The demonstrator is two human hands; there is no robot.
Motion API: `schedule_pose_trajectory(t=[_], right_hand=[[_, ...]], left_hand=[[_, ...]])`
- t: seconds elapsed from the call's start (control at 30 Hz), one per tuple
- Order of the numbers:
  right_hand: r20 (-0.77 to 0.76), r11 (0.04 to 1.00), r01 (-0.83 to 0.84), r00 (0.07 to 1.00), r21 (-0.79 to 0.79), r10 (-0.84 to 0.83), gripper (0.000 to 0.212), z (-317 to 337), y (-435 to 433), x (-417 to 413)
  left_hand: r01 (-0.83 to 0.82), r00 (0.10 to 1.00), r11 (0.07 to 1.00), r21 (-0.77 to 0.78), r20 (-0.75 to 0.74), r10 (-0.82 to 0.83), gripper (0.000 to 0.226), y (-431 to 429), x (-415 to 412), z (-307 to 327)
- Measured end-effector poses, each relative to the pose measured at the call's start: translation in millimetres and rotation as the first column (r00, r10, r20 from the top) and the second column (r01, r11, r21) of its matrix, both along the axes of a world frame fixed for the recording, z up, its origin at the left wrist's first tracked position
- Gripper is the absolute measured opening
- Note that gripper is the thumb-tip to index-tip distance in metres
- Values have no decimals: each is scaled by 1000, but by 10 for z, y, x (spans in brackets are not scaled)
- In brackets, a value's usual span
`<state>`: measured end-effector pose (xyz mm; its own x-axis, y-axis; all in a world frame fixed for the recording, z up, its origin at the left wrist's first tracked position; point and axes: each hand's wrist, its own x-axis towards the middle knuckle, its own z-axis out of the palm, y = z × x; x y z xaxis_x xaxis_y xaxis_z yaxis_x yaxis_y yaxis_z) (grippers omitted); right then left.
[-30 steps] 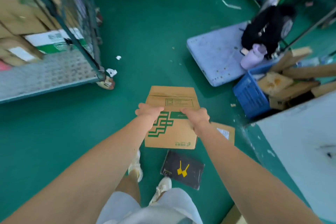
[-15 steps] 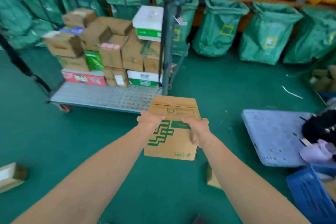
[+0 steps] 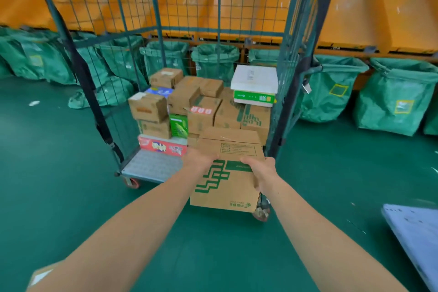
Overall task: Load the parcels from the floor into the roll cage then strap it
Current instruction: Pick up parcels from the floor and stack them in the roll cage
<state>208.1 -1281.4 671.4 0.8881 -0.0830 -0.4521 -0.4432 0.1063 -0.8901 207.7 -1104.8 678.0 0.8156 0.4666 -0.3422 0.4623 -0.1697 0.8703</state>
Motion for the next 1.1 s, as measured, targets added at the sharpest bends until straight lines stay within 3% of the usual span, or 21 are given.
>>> schedule_pose_trajectory(t=[0.3,0.37,0.5,0.63,0.83,0.93,1.1], right_hand=[[57,998,-15,998,-55,18,68,185,774,820],[56,996,-14,998,-84,19,75,179,895,1075],[70,997,-38,997,-74,44,102,188,1156,1657],[83,996,-53,995,-66,58,119,124,1380,2447],[49,987,-113,992,-114,119,85,190,1628,3566],[29,983,-121,992,-140,126,84,196,1780,3990],[5,985,-109,994,-131,111,65,94,1995,4622]], left_hand=[[-22,998,1000,-3,60,23,62,814,688,171],[-19,998,1000,-24,61,21,67,925,922,193],[-37,994,997,-63,96,43,100,1207,1610,57],[-70,995,998,2,74,70,96,1374,2203,177],[-95,995,991,96,30,92,82,1567,3196,299],[-108,994,990,88,13,107,83,1717,3596,266],[-104,995,992,65,-3,104,79,1951,4212,187]])
